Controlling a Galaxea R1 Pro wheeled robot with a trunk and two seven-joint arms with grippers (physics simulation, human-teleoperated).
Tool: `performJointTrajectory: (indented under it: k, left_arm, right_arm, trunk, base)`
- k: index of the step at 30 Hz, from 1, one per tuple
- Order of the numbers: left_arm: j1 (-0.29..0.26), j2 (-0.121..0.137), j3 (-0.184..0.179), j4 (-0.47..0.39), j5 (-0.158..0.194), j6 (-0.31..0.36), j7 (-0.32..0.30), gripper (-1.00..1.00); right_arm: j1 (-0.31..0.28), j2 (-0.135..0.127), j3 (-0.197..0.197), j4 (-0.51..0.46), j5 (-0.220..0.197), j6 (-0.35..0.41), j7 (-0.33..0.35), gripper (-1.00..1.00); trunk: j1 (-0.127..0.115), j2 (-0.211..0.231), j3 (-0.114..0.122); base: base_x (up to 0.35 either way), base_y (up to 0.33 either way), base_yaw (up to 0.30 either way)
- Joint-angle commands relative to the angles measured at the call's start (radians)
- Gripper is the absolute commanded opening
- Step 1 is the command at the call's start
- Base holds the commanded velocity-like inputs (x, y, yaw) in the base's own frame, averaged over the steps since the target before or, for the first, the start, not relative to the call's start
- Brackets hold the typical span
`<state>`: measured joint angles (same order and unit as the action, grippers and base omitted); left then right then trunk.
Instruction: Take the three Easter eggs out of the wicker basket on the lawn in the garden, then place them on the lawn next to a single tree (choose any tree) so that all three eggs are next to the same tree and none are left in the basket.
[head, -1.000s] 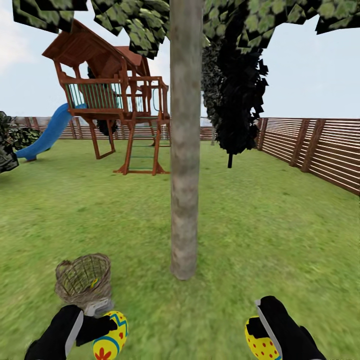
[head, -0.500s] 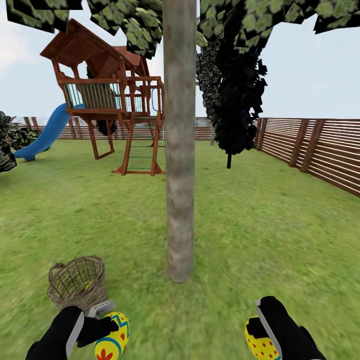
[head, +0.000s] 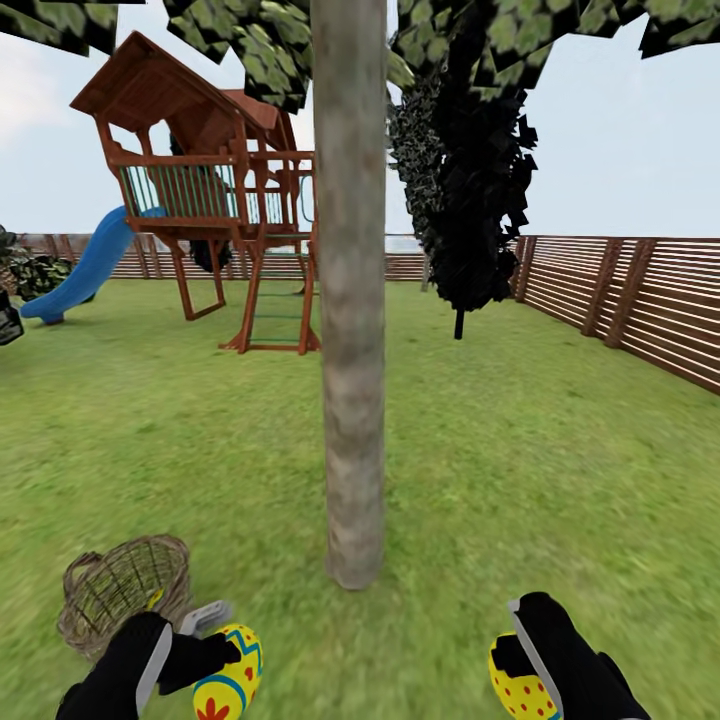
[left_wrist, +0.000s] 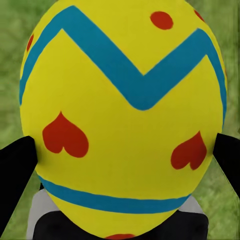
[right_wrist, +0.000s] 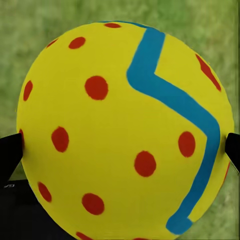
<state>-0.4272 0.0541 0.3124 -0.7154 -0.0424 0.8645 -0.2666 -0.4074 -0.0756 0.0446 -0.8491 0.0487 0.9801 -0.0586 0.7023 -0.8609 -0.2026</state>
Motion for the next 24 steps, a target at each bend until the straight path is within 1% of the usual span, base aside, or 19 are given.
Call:
performJointTrajectory:
  k: [1, 6, 13, 14, 17, 24]
  left_arm:
    - [-0.001, -0.001, 0.004, -0.001, -0.005, 0.005, -0.006, -1.0]
    - [-0.001, 0.0, 0.004, -0.002, -0.005, 0.005, -0.007, -1.0]
    - [-0.001, -0.002, 0.004, -0.001, -0.008, 0.005, 0.0, -1.0]
    - [-0.001, -0.002, 0.003, 0.0, -0.008, 0.005, 0.001, -1.0]
    - [-0.001, -0.003, 0.002, 0.024, -0.008, 0.005, -0.001, -1.0]
    - [-0.001, -0.002, 0.004, 0.025, -0.002, 0.005, -0.007, -1.0]
  right_arm:
    - [-0.001, -0.001, 0.004, -0.001, 0.003, 0.005, -0.001, -1.0]
    - [-0.001, 0.0, 0.004, -0.001, 0.003, 0.004, -0.001, -1.0]
    - [-0.001, 0.0, 0.004, -0.001, 0.003, 0.004, -0.001, -1.0]
    - [-0.001, 0.0, 0.004, -0.001, 0.003, 0.004, -0.001, -1.0]
    - [-0.001, 0.001, 0.004, -0.001, 0.004, 0.004, -0.001, -1.0]
    - [-0.001, 0.0, 0.004, -0.001, 0.003, 0.003, -0.001, -1.0]
  trunk:
    - [0.001, -0.001, -0.001]
    - [0.001, -0.001, -0.001]
    - [-0.026, 0.048, 0.02]
    - [-0.026, 0.048, 0.02]
    - [-0.026, 0.048, 0.02]
    - [-0.026, 0.048, 0.02]
  base:
    - [0.268, -0.217, 0.0]
    - [0.316, -0.064, 0.0]
    - [0.345, 0.083, 0.0]
    - [0.327, 0.052, 0.0]
    - [0.082, 0.009, 0.0]
    - [0.007, 0.0, 0.04]
